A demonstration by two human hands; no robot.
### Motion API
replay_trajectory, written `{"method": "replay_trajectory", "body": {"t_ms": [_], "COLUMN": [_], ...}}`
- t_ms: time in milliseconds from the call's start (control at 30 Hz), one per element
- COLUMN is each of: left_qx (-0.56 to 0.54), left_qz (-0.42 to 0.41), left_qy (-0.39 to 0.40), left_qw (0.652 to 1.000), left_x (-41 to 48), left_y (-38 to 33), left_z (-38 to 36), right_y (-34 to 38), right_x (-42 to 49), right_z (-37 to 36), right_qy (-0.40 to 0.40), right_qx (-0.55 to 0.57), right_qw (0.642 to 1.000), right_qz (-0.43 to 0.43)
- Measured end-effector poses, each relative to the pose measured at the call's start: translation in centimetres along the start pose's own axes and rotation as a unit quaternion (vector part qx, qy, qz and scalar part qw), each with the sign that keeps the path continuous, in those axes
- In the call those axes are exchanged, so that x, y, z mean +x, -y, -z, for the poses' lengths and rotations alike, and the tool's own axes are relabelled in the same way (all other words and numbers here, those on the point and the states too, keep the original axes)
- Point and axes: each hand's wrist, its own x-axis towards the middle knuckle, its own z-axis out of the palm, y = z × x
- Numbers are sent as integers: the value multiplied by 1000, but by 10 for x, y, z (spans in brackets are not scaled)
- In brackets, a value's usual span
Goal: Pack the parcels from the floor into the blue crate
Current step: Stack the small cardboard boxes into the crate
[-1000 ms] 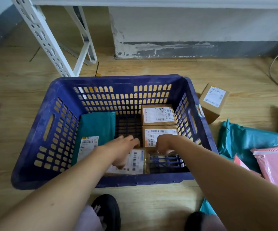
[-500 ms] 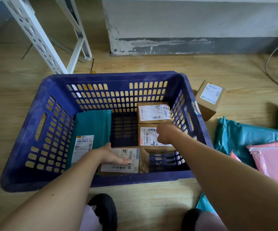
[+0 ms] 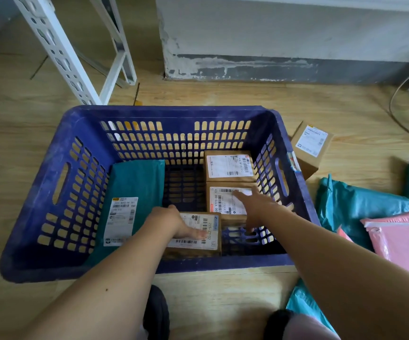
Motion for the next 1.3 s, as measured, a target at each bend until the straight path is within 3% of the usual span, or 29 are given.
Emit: {"method": "replay_trajectory", "body": {"t_ms": [233, 333, 533, 733, 1167, 1300], "left_qx": [-23, -20, -186, -325, -337, -261], "left_qz": [25, 13, 37, -17, -21, -24], "left_qy": [-35, 5, 81, 130, 143, 127], "left_qw": [999, 1000, 978, 937, 930, 957], "left_x": [-1, 2, 18, 14, 17, 4], "left_y": [-18, -33, -29, -60, -63, -65], "left_z": [-26, -41, -28, -37, -34, -20], "right_y": [-12, -13, -17, -15, -18, -12], "right_x": [-3, -5, -4, -3, -11, -22], "right_z": [-1, 1, -1, 4, 10, 15], "right_qy": [-20, -19, -70, -72, -13, -7], "right_qx": [46, 55, 130, 178, 204, 182], "right_qw": [998, 998, 989, 981, 979, 983], "right_qz": [27, 19, -11, -18, -2, 2]}}
